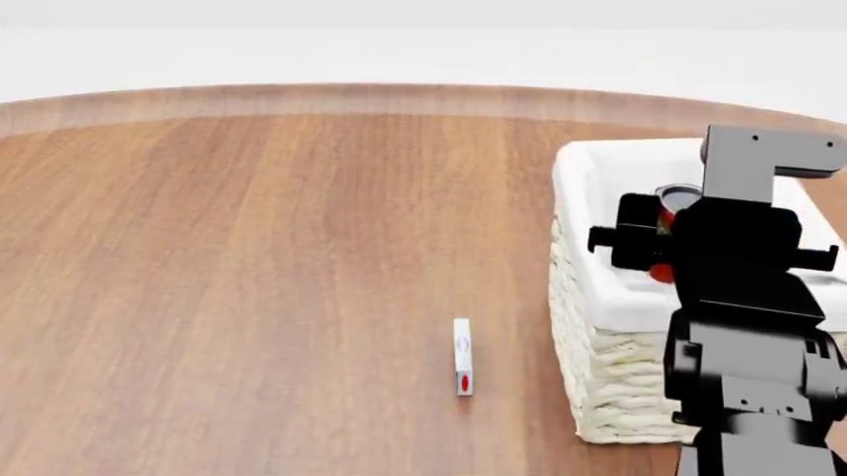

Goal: Pick up the tomato sauce, and put it in the basket.

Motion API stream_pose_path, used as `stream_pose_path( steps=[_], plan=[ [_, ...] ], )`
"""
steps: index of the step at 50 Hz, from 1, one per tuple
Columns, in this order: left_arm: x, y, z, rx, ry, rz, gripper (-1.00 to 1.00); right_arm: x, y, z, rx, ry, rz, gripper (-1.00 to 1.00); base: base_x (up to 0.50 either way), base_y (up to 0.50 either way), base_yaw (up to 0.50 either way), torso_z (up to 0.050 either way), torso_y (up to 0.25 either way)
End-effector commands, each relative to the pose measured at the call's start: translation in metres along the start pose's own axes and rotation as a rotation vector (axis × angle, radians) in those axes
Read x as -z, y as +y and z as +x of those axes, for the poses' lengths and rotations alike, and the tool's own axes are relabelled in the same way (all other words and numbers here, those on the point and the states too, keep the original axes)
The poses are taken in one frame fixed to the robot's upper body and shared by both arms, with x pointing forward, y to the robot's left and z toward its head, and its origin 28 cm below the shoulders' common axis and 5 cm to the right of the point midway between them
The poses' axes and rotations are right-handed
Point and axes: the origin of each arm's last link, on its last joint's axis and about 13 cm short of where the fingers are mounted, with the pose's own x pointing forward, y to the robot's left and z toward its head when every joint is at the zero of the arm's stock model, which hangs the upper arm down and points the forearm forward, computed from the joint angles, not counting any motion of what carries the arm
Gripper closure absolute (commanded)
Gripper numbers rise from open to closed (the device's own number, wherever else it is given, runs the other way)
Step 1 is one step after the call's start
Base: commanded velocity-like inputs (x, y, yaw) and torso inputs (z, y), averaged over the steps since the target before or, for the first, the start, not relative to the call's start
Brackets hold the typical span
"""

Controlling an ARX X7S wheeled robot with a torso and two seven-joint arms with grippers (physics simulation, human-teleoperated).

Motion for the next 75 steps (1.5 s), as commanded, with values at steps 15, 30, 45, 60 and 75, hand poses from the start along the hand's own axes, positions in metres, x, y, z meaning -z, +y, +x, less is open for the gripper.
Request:
stream_pose_path(
  steps=[15,30,45,60,75],
  plan=[
    [0.0,0.001,-0.002,0.001,0.004,0.006,-1.0,0.013,-0.002,0.002,0.036,-0.084,-0.011,1.0,0.0,0.0,0.0,0.0,0.001],
    [0.0,0.001,-0.002,-0.001,0.005,0.005,-1.0,0.016,-0.001,0.003,0.043,-0.087,-0.029,1.0,0.0,0.0,0.0,0.0,0.0],
    [0.001,0.0,-0.003,0.003,0.008,0.005,-1.0,0.018,-0.003,0.002,0.065,-0.082,-0.064,-1.0,0.0,0.0,0.0,0.0,0.0],
    [0.001,0.0,-0.004,0.002,0.008,0.005,-1.0,0.016,-0.003,0.003,0.065,-0.102,-0.062,-1.0,0.0,0.0,0.0,0.0,0.0],
    [0.006,0.0,-0.007,0.01,0.021,0.003,-1.0,-0.013,0.025,0.004,0.016,-0.516,-0.239,-1.0,0.0,0.0,0.0,0.0,0.0]
  ],
)
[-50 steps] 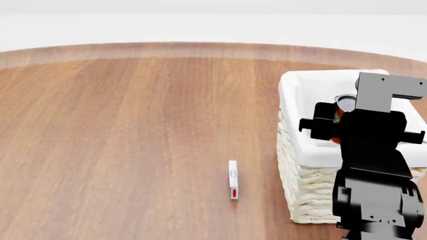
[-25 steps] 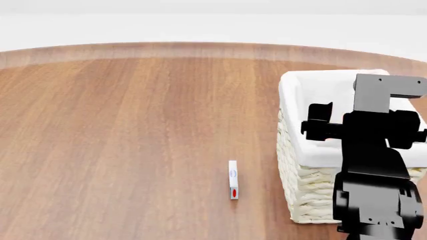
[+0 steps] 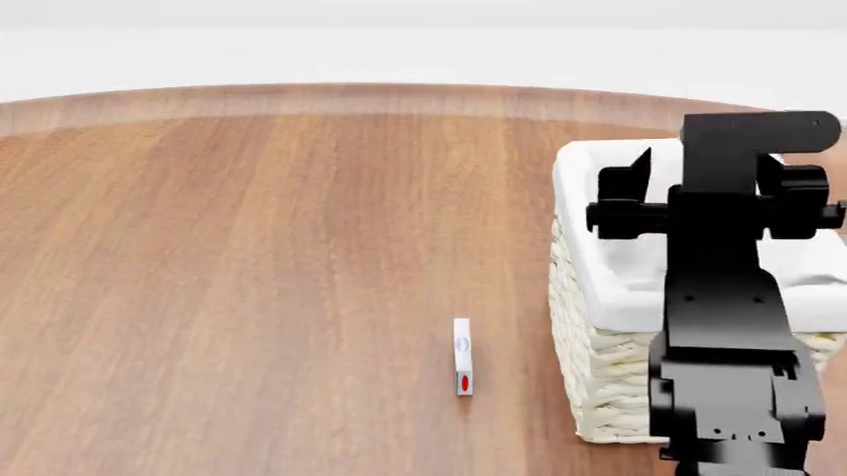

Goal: Pick up the tomato sauce, and put it in the basket.

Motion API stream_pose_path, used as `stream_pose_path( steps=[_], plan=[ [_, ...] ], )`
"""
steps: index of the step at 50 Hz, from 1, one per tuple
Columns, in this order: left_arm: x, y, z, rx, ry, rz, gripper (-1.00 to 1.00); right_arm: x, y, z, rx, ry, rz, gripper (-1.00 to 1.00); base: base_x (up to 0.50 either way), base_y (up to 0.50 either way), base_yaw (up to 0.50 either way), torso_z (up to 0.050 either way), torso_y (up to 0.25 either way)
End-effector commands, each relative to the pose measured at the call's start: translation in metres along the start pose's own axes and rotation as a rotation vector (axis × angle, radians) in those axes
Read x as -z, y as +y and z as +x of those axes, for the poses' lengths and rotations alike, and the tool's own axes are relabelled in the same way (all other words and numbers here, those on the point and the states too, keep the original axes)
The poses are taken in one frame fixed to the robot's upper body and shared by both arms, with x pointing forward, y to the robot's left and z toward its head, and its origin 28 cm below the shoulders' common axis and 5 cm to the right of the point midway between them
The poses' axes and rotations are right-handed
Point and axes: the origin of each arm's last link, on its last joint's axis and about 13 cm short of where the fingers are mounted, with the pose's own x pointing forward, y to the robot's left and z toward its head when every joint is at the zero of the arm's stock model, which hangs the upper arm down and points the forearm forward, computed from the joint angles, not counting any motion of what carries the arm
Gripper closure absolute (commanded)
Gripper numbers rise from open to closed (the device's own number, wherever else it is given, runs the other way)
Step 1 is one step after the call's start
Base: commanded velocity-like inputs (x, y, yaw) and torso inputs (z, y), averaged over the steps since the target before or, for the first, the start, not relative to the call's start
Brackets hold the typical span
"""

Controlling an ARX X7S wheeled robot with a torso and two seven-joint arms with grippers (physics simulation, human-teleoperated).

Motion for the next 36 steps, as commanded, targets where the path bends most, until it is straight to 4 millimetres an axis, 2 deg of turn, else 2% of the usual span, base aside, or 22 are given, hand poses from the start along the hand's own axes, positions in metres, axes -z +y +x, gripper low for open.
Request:
stream_pose_path(
  steps=[1,7,9,10,11,13,14,17,18,20,25,28,36],
  plan=[
    [0.002,0.0,-0.002,0.002,0.008,0.001,-1.0,-0.018,0.018,0.002,-0.03,-0.274,-0.09,-1.0,0.0,0.0,0.0,0.0,0.0],
    [0.004,0.0,-0.004,0.002,0.018,0.002,-1.0,-0.017,0.024,-0.001,-0.019,-0.402,-0.101,-1.0,0.0,0.0,0.0,0.0,0.0],
    [0.004,-0.001,-0.003,0.005,0.02,-0.002,-1.0,-0.014,0.025,-0.01,-0.002,-0.453,-0.117,-1.0,0.0,0.0,0.0,0.0,0.0],
    [0.005,-0.001,-0.003,0.01,0.019,-0.004,-1.0,0.003,0.025,-0.021,-0.007,-0.421,-0.14,-1.0,0.0,0.0,0.0,0.0,0.0],
    [0.005,-0.002,-0.003,0.013,0.02,-0.006,-1.0,-0.012,0.027,-0.028,-0.009,-0.497,-0.134,-1.0,0.0,0.0,0.0,0.0,0.0],
    [0.007,-0.002,-0.004,0.019,0.024,-0.007,-1.0,-0.014,0.028,-0.038,0.003,-0.55,-0.194,-1.0,0.0,0.0,0.0,0.0,0.0],
    [0.007,-0.003,-0.005,0.023,0.027,-0.009,-1.0,-0.016,0.03,-0.05,-0.014,-0.579,-0.172,-1.0,0.0,0.0,0.0,0.0,0.0],
    [0.008,-0.004,-0.005,0.029,0.03,-0.012,-1.0,-0.017,0.031,-0.065,-0.012,-0.616,-0.182,-1.0,0.0,0.0,0.0,0.0,0.0],
    [0.009,-0.004,-0.005,0.033,0.033,-0.013,-1.0,-0.017,0.033,-0.08,-0.026,-0.632,-0.149,-1.0,0.0,0.0,0.0,0.0,0.0],
    [0.01,-0.005,-0.006,0.04,0.037,-0.012,-1.0,-0.015,0.033,-0.095,-0.024,-0.678,-0.17,-1.0,0.0,0.0,0.0,0.0,0.0],
    [0.009,-0.008,-0.006,0.058,0.038,-0.018,-1.0,-0.015,0.033,-0.117,-0.004,-0.745,-0.193,-1.0,0.0,0.0,0.0,0.0,0.0],
    [0.01,-0.011,-0.008,0.07,0.043,-0.021,-1.0,-0.015,0.031,-0.143,-0.018,-0.771,-0.144,-1.0,0.0,0.0,0.0,0.0,0.0],
    [0.008,-0.017,-0.009,0.103,0.044,-0.031,-1.0,-0.012,0.027,-0.185,-0.019,-0.819,-0.144,-1.0,0.0,0.0,0.0,0.0,0.0]
  ],
)
